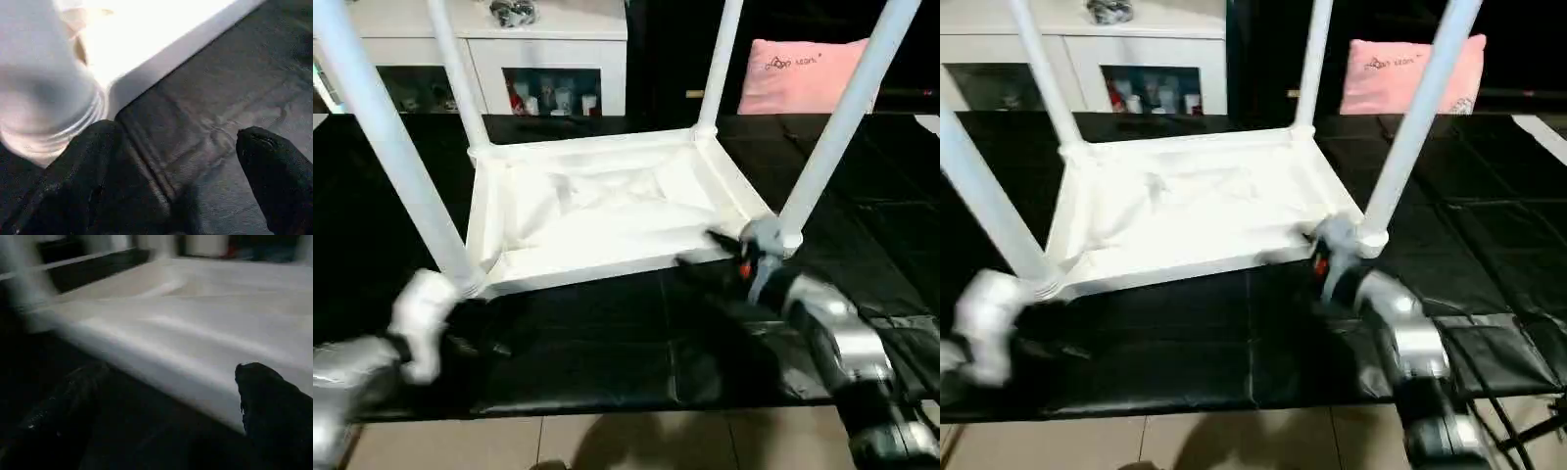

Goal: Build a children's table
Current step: Rotate table base

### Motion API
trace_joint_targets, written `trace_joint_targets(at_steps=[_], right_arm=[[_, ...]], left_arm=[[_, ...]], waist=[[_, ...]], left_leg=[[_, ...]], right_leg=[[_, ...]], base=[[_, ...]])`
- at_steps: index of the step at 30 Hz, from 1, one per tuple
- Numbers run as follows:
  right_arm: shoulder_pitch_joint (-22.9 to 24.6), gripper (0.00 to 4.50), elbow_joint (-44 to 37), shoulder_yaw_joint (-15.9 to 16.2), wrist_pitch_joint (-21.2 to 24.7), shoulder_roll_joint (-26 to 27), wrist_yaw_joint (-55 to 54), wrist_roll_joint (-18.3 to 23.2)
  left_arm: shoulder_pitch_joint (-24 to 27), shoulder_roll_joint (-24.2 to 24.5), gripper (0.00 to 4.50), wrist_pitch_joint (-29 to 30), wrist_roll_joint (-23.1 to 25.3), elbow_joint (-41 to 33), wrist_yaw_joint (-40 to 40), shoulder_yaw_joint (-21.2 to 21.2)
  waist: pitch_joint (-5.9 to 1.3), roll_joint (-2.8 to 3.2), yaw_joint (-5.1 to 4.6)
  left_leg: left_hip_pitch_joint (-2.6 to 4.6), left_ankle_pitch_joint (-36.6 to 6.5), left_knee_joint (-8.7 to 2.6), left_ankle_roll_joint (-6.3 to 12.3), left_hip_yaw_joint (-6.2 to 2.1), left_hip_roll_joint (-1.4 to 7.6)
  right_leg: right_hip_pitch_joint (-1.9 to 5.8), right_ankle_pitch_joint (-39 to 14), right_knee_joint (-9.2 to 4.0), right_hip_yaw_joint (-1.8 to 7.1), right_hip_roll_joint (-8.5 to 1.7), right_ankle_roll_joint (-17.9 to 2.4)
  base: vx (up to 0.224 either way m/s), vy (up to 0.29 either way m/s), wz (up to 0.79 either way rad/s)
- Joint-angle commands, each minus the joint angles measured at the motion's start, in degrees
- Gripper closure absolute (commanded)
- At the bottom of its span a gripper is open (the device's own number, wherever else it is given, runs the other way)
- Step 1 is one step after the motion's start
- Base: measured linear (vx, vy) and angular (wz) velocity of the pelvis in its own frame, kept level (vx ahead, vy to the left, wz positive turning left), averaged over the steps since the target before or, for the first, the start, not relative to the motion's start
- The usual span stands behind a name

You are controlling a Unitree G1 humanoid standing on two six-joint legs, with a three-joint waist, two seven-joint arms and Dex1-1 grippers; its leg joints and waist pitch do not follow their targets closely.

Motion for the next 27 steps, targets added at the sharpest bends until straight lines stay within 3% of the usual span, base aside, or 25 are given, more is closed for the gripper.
trace_joint_targets(at_steps=[1,4,5,6,7,10,13,17,19,22,25,27], right_arm=[[1.3,0.00,-4.7,1.2,3.6,-1.7,3.6,1.7],[1.7,0.00,-5.0,1.3,4.4,-1.6,3.1,1.2],[1.8,0.00,-4.9,1.4,4.5,-1.6,2.8,0.8],[1.7,0.00,-4.2,1.8,4.5,-1.4,1.4,-0.8],[1.6,0.00,-3.7,1.8,4.3,-1.1,0.4,-1.8],[0.9,0.00,-2.0,1.7,4.6,-0.6,-3.1,-3.6],[0.8,0.00,-1.8,0.8,5.0,-0.3,-5.6,-4.0],[0.2,0.00,-0.8,0.1,4.8,0.4,-7.8,-4.8],[-0.6,0.00,0.8,-0.5,4.0,1.5,-10.1,-6.0],[-1.4,0.00,2.7,-0.6,3.4,2.6,-12.9,-7.3],[-3.1,0.00,6.8,-0.4,2.6,4.3,-18.7,-9.8],[-3.6,0.00,7.9,0.0,2.4,4.6,-19.9,-10.5]], left_arm=[[-1.9,3.4,0.07,-0.2,-0.2,3.4,1.4,5.0],[-3.1,4.8,0.07,-1.1,0.5,5.3,1.9,5.6],[-3.8,5.1,0.07,-1.6,0.7,5.9,1.8,5.7],[-5.7,5.2,0.07,-2.2,0.9,7.3,2.5,5.8],[-6.6,5.0,0.07,-2.4,1.1,7.8,3.0,5.7],[-8.1,4.4,0.07,-2.2,1.1,8.4,4.5,5.8],[-9.7,4.3,0.07,-2.3,0.6,9.2,5.6,6.0],[-11.8,3.5,0.07,-2.5,1.2,10.7,7.6,6.0],[-14.3,2.3,0.07,-5.3,2.5,12.8,9.9,5.6],[-16.3,0.5,0.07,-5.8,0.6,12.8,9.7,5.9],[-19.1,-2.1,0.07,-4.6,-3.6,11.1,6.1,4.7],[-19.8,-2.7,0.07,-3.9,-5.0,10.7,4.5,4.0]], waist=[[-2.66,1.22,0.08],[-2.69,0.89,-0.12],[-2.56,0.91,-0.18],[-2.66,1.31,-0.07],[-2.59,1.24,-0.15],[-2.90,1.63,-0.01],[-3.06,1.26,0.00],[-2.98,1.22,0.04],[-2.96,1.03,-0.03],[-3.23,0.98,0.08],[-3.47,1.13,0.27],[-3.41,1.09,0.37]], left_leg=[[0.32,-19.9,-4.90,2.38,-0.88,1.45],[0.22,-19.6,-4.88,2.15,-0.97,1.20],[0.51,-19.7,-4.87,2.00,-0.93,1.17],[0.54,-19.3,-4.83,1.63,-1.05,1.25],[0.44,-19.2,-4.89,1.53,-1.01,1.28],[0.48,-18.1,-4.84,0.66,-0.99,1.42],[0.21,-16.7,-4.72,0.67,-0.88,1.39],[0.27,-16.6,-4.65,0.86,-0.78,1.22],[0.29,-16.4,-4.69,0.76,-0.79,1.23],[0.26,-15.3,-4.62,0.22,-0.85,1.44],[0.30,-13.2,-4.45,-0.26,-0.65,1.34],[0.28,-13.6,-4.43,-0.24,-0.56,1.26]], right_leg=[[2.27,-24.5,-5.62,3.31,-3.46,-4.9],[2.43,-25.2,-5.72,3.17,-3.66,-4.8],[2.19,-26.6,-6.02,3.14,-3.67,-4.6],[2.25,-26.0,-5.76,3.28,-3.87,-5.2],[2.25,-25.7,-5.84,3.28,-3.78,-5.2],[2.31,-21.3,-5.18,3.41,-3.83,-6.9],[2.71,-17.6,-4.69,3.50,-3.85,-8.3],[2.75,-19.1,-4.90,3.41,-3.86,-7.8],[2.77,-19.6,-5.04,3.40,-3.86,-7.4],[2.89,-17.6,-4.67,3.55,-4.11,-8.0],[2.86,-13.5,-4.10,3.62,-4.10,-10.2],[2.93,-14.0,-4.13,3.60,-4.10,-9.9]], base=[[0.000,0.000,0.00],[0.000,0.000,0.00],[0.000,0.000,0.00],[0.000,0.000,0.00],[0.000,0.000,0.00],[0.000,0.000,0.00],[0.000,0.000,0.00],[0.000,0.000,0.00],[0.000,0.000,0.00],[0.000,0.000,0.00],[0.000,0.000,0.00],[0.000,0.000,0.00]])
